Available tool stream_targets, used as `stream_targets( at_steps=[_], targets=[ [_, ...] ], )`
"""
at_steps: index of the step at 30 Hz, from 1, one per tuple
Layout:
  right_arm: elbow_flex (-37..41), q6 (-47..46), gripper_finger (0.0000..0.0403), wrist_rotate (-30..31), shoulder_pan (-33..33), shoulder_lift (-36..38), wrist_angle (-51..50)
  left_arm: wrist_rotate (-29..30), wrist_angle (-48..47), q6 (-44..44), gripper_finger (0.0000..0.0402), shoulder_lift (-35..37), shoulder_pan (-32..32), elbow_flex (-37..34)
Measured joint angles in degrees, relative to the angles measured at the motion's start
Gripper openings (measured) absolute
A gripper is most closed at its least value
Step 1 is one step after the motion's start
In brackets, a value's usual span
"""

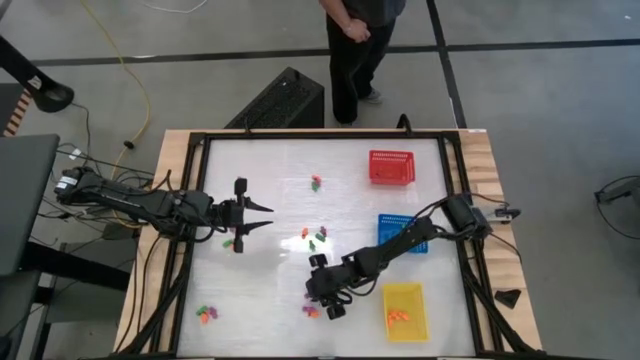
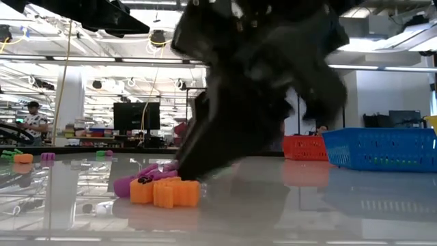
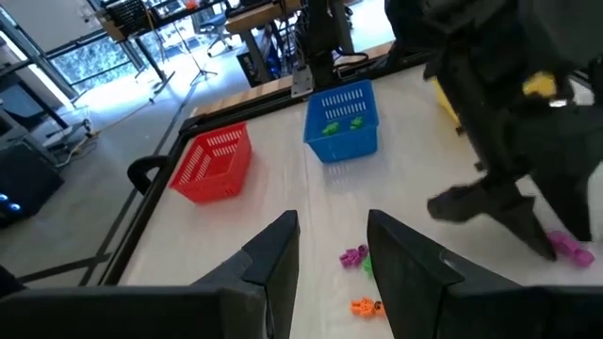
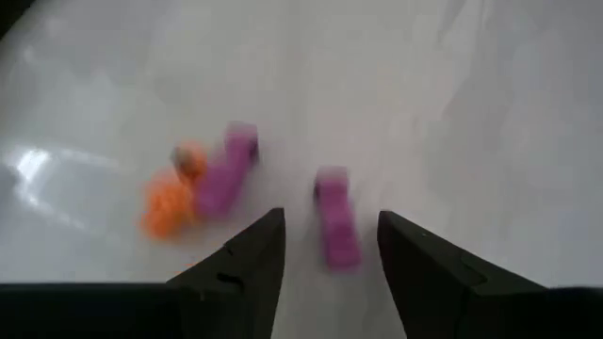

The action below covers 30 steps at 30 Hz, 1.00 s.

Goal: Sort Halloween decoration
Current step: Put the violet skeleton toy into the red basket

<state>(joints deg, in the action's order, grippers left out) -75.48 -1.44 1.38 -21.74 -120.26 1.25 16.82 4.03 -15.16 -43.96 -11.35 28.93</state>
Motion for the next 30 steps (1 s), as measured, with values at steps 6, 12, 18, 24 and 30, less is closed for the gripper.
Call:
stream_targets(
  at_steps=[6, 12, 18, 24, 30],
  targets=[
    [-0.26, -0.02, 0.0157, 0.25, -0.24, -0.86, 1.17, 0.00, -0.46, 0.04, 0.0118, -0.03, 0.00, 0.00],
    [-0.27, 0.08, 0.0058, 0.27, -0.18, -0.64, 0.18, 0.02, -0.42, 0.00, 0.0118, -0.03, 0.00, 0.00],
    [-0.09, -0.93, 0.0055, -0.02, 0.15, 1.33, -2.36, 0.01, -0.42, 0.25, 0.0118, -0.03, 0.00, 0.00],
    [-0.12, -0.08, 0.0055, 3.32, 0.20, 10.81, -14.75, -0.08, -0.55, 0.81, 0.0118, -0.03, 0.00, 0.00],
    [3.30, -0.10, 0.0055, 11.77, 0.79, 22.48, -23.16, -0.52, -0.50, 0.81, 0.0118, -0.33, 0.02, 0.00]
  ],
)
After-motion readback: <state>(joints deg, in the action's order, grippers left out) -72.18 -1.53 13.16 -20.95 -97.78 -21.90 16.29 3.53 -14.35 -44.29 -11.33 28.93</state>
